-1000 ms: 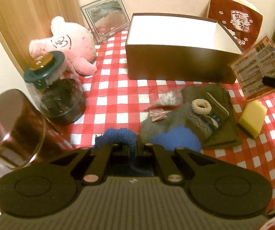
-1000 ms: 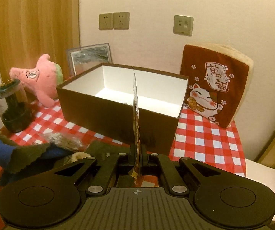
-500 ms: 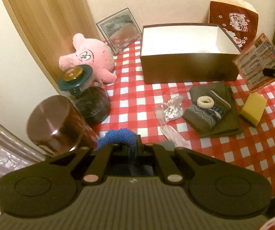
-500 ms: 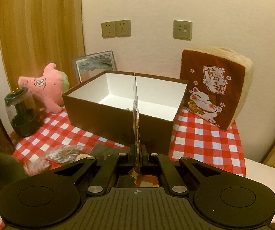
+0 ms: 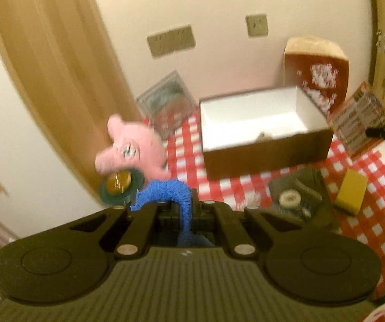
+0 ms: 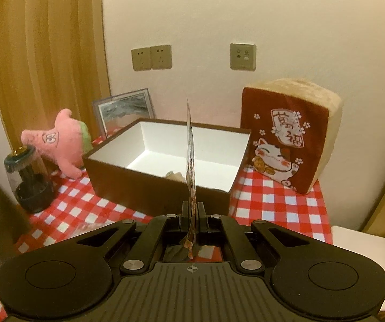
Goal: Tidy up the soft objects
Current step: 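Lift the packet with the right gripper while the left lifts the blue cloth, then lower both items into the white box and open both grippers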
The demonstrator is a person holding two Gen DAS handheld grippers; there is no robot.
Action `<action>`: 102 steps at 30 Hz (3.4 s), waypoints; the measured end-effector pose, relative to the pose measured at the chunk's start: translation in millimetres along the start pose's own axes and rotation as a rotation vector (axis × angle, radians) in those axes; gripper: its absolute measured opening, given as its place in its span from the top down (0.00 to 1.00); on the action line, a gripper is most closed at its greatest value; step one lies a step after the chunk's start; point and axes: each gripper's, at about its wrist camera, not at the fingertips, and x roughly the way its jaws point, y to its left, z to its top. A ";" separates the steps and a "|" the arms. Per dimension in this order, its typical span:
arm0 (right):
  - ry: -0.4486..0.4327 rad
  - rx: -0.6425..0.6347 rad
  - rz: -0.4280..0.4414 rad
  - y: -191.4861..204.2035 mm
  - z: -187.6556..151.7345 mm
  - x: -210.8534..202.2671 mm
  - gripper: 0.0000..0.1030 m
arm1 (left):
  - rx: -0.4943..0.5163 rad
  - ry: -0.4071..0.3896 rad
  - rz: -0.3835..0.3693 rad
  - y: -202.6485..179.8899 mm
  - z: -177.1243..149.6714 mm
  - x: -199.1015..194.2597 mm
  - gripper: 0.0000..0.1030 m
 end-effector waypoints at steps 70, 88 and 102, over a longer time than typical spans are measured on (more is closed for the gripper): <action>0.213 -0.013 -0.042 -39.2 117.7 241.6 0.98 | 0.082 0.145 -0.304 -72.1 195.9 346.5 0.66; 0.188 -0.146 -0.087 -19.5 111.7 257.4 0.45 | 0.050 0.197 -0.311 -70.7 175.8 344.4 0.65; 0.172 0.076 -0.012 -29.0 87.9 187.5 0.37 | -0.051 0.179 -0.315 -53.6 150.9 287.4 0.60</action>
